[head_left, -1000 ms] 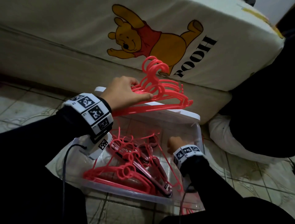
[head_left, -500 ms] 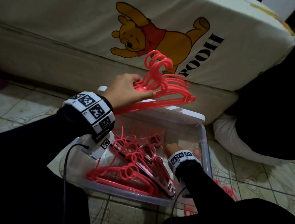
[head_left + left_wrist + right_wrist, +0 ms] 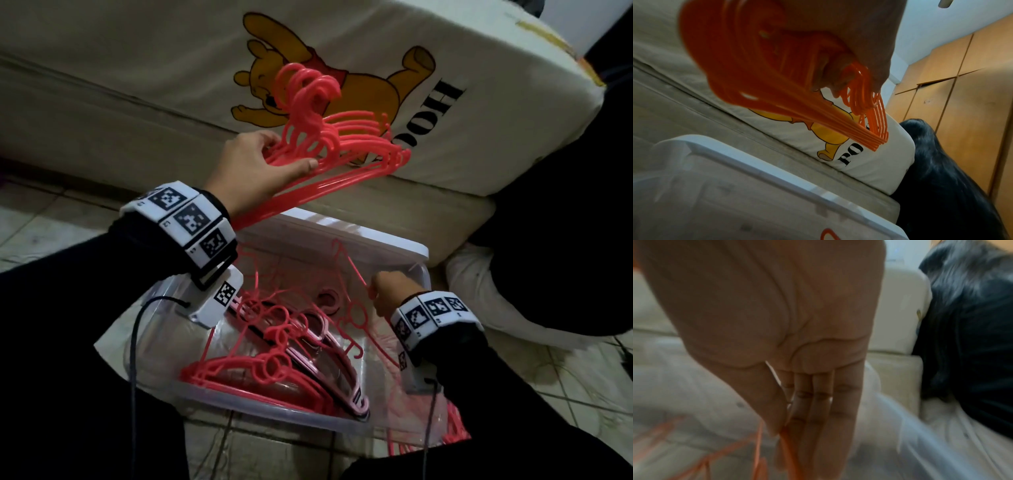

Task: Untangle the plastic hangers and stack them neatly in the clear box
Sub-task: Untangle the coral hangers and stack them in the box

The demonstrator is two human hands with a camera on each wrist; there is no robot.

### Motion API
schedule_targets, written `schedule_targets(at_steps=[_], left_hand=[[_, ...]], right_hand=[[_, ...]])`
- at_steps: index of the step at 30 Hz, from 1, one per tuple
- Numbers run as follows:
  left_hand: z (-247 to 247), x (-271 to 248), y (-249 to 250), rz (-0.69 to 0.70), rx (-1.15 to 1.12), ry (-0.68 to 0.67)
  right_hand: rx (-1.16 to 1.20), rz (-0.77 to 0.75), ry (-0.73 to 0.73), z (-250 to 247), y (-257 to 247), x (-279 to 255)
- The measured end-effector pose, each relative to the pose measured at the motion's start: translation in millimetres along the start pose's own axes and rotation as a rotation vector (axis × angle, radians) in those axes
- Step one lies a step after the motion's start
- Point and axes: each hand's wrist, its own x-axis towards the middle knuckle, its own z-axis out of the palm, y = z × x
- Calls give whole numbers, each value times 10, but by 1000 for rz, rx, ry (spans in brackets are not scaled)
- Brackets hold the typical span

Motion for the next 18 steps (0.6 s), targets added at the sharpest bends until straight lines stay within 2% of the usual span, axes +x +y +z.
schedule_targets(at_steps=[7,18], left_hand=[[-11,6,-35,-6,-31,25],[6,45,-75,-14,-39,13]], right_hand=[[31,-94,3,-172,-130,-321],[-5,-204,-34,-9,-297,-205]])
